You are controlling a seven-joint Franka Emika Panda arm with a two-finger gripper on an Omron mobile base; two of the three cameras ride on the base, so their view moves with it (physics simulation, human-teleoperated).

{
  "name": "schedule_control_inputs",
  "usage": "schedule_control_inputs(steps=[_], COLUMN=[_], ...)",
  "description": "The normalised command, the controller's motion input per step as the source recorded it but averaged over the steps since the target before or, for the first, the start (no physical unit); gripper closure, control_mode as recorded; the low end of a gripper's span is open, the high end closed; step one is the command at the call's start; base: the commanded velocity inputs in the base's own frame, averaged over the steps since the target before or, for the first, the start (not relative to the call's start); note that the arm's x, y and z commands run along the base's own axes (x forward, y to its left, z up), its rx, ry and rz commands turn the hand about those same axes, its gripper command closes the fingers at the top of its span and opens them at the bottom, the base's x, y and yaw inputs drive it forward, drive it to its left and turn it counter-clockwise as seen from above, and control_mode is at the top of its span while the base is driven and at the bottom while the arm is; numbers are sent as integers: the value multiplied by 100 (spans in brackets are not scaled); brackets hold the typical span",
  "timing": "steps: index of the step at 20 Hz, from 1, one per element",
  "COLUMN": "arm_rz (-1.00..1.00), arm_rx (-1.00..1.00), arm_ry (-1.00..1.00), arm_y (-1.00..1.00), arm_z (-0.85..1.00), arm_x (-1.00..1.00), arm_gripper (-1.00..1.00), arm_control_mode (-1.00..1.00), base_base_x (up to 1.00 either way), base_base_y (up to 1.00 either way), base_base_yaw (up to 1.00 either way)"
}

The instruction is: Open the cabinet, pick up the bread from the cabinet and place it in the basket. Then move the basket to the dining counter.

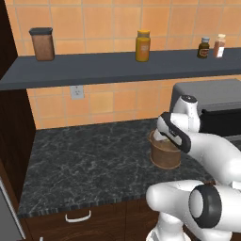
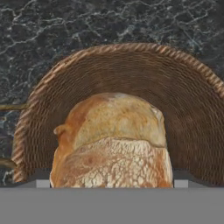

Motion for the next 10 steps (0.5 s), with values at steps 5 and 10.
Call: schedule_control_inputs(steps=[5,10], arm_rz=[0,0], arm_rx=[0,-2], arm_ry=[2,4], arm_y=[-8,-11], arm_z=[-37,-43], arm_x=[32,32], arm_gripper=[100,100], arm_control_mode=[-100,-100], base_base_x=[0,0], base_base_y=[0,0], base_base_yaw=[0,0])
